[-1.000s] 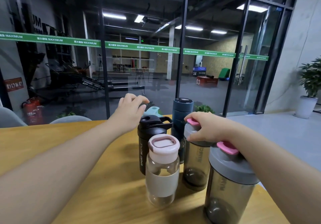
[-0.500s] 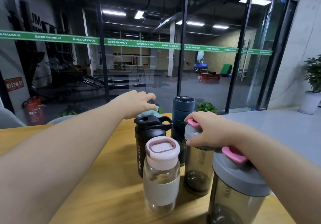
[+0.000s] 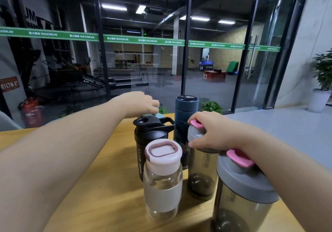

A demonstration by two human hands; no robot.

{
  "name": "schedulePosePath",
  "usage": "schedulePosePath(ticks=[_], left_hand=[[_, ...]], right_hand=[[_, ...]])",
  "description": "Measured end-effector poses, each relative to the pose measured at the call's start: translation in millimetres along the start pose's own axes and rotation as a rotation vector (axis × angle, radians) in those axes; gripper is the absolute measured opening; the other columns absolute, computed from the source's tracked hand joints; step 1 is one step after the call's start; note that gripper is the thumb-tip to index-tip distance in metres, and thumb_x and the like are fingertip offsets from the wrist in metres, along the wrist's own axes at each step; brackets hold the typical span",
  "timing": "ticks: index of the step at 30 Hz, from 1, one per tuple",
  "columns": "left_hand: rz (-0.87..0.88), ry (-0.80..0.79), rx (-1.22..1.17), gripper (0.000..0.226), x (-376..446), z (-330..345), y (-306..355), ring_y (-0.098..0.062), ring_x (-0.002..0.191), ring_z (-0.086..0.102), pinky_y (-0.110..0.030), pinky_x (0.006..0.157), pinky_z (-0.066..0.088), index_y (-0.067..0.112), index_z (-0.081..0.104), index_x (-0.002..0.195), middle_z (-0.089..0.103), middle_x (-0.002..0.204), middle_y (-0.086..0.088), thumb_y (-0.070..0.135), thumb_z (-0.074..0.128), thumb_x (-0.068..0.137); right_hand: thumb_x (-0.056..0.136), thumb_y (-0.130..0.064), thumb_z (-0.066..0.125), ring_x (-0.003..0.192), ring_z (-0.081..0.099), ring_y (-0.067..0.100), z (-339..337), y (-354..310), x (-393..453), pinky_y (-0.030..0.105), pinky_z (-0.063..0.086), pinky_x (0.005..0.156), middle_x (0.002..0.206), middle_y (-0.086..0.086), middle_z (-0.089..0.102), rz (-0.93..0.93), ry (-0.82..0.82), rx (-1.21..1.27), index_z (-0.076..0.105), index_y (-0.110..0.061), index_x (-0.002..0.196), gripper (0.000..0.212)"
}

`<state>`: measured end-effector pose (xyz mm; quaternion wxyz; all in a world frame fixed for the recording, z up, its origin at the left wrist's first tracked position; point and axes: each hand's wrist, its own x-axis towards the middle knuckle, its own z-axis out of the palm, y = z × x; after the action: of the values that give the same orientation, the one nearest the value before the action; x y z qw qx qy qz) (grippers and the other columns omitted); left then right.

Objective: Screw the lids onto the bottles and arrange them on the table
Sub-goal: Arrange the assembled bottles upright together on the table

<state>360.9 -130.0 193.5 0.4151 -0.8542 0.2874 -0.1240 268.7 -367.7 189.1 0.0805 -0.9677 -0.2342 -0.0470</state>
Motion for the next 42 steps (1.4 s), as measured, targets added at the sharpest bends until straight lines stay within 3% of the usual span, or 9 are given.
schedulePosePath(ticks=[11,16,19,23,29,33,35,37,42], left_hand=[[-0.155,-0.234,-0.057,0.048,-27,7,-15,-0.021,0.115,0.051,-0.032,0.079,0.046,0.018,0.044,0.124,0.052,0.127,0.001,0.032,0.068,0.085],[-0.236,-0.342,-0.131,0.052,-59,6,-15,-0.020,0.107,0.055,-0.031,0.079,0.046,0.022,0.046,0.124,0.056,0.120,0.003,0.038,0.070,0.081],[-0.241,-0.379,-0.118,0.052,-78,0,-13,-0.019,0.110,0.054,-0.032,0.084,0.044,0.022,0.046,0.124,0.055,0.121,0.005,0.040,0.070,0.081],[-0.267,-0.430,-0.149,0.049,-101,-14,-9,-0.019,0.109,0.055,-0.030,0.078,0.035,0.021,0.045,0.121,0.055,0.121,0.005,0.037,0.069,0.082],[-0.268,-0.468,-0.208,0.053,-129,-37,7,-0.020,0.108,0.055,-0.034,0.085,0.043,0.021,0.045,0.123,0.056,0.119,0.005,0.043,0.068,0.081],[-0.289,-0.452,-0.278,0.051,-147,-55,19,-0.019,0.094,0.051,-0.031,0.074,0.039,0.020,0.046,0.121,0.055,0.116,0.003,0.045,0.067,0.082],[-0.313,-0.435,-0.305,0.047,-153,-64,26,-0.018,0.089,0.049,-0.029,0.071,0.039,0.020,0.048,0.117,0.056,0.113,0.003,0.046,0.066,0.083],[-0.332,-0.421,-0.350,0.044,-159,-72,31,-0.017,0.088,0.048,-0.028,0.069,0.037,0.019,0.048,0.114,0.055,0.110,0.003,0.048,0.064,0.084],[-0.371,-0.355,-0.582,0.040,-173,-92,41,-0.014,0.089,0.050,-0.027,0.069,0.039,0.026,0.047,0.108,0.052,0.103,0.009,0.055,0.060,0.083]], right_hand=[[0.081,-0.049,0.064,0.114,0.048,0.017,2,1,1,0.038,0.043,0.099,0.128,-0.004,0.051,0.047,-0.016,0.040,0.042,-0.028,0.135,0.062],[0.086,-0.062,0.050,0.123,0.047,0.020,-1,-3,0,0.038,0.040,0.103,0.137,-0.001,0.051,0.123,-0.030,0.136,0.046,-0.026,0.137,0.063],[0.097,-0.043,0.037,0.121,0.050,0.027,-3,-5,2,0.039,0.040,0.102,0.134,0.005,0.055,0.173,-0.032,0.236,0.057,-0.018,0.127,0.043],[0.097,-0.022,0.034,0.121,0.049,0.031,-4,-5,3,0.041,0.038,0.103,0.131,0.014,0.056,0.222,-0.035,0.253,0.055,-0.007,0.125,0.038],[0.098,-0.023,0.037,0.124,0.048,0.025,-8,-13,-5,0.035,0.035,0.103,0.138,0.008,0.053,0.199,-0.001,0.266,0.054,-0.011,0.132,0.039],[0.096,-0.032,0.047,0.092,0.065,0.016,-9,-11,-7,0.028,0.048,0.078,0.104,-0.002,0.070,0.119,0.262,0.386,0.063,-0.021,0.122,0.032],[0.096,-0.030,0.048,0.076,0.063,0.008,-10,-9,-9,0.021,0.047,0.064,0.088,-0.008,0.068,0.085,0.398,0.426,0.069,-0.020,0.108,0.026],[0.095,-0.028,0.050,0.074,0.062,0.006,-12,-8,-11,0.018,0.044,0.061,0.085,-0.008,0.069,0.056,0.465,0.444,0.071,-0.020,0.098,0.022],[0.094,-0.025,0.053,0.075,0.063,0.010,-24,-13,-14,0.018,0.044,0.058,0.089,-0.006,0.069,0.029,0.340,0.414,0.070,-0.025,0.092,0.017]])
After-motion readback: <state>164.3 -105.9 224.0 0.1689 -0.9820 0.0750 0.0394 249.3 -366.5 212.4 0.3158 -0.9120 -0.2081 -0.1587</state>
